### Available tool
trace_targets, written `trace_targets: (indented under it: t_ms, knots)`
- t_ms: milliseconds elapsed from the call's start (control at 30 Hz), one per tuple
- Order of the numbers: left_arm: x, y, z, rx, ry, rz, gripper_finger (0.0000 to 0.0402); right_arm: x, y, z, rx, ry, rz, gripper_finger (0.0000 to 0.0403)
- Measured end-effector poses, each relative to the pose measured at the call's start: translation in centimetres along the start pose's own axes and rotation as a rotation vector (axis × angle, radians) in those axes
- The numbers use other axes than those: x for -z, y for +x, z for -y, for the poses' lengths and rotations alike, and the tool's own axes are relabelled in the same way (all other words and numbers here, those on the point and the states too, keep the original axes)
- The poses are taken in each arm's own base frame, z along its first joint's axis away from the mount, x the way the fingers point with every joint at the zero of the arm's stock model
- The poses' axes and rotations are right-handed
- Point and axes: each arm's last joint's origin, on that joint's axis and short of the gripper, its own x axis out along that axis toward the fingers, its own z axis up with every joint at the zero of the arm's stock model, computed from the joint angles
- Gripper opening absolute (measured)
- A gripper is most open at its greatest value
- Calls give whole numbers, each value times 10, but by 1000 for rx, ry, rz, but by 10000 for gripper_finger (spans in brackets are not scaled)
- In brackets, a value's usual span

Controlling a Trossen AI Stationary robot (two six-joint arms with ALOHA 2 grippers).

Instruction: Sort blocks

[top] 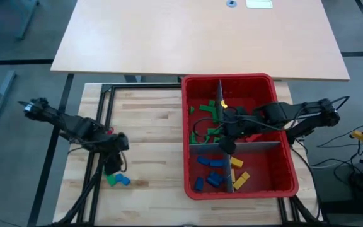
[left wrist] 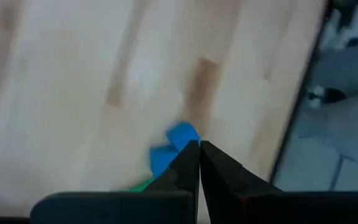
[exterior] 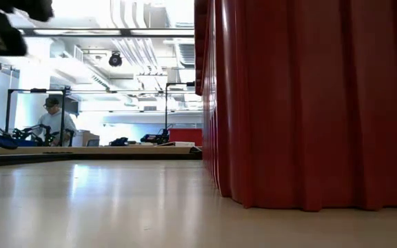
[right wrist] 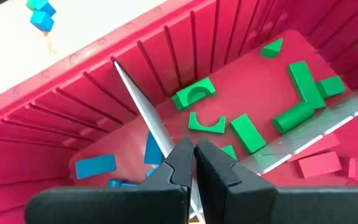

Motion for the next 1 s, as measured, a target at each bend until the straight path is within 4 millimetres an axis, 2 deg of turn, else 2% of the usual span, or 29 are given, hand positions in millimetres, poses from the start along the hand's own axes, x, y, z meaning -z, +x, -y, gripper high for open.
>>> trace_targets:
  t_ms: [133, 233, 333, 533, 700, 800, 1000]
  knots:
    - [13, 1, 10, 24, 8, -39, 5, 0, -3, 1, 1, -7, 12, 0]
    - [19, 5, 16, 30, 9, -92, 31, 0, -4, 2, 0, -11, 14, 0]
    - [22, 15, 20, -5, -2, -138, 78, 0, -4, 2, 0, -13, 14, 0]
    - [21, 40, 25, -91, 2, -205, 207, 0, -4, 2, 0, -14, 15, 0]
    - [21, 64, 22, -184, 35, -274, 292, 0, -4, 2, -1, -14, 15, 0]
    - [23, 77, 16, -240, 46, -318, 313, 1, -4, 1, -2, -15, 14, 0]
    - [26, 92, 10, -284, 65, -357, 315, 1, -4, 1, -3, -16, 14, 0]
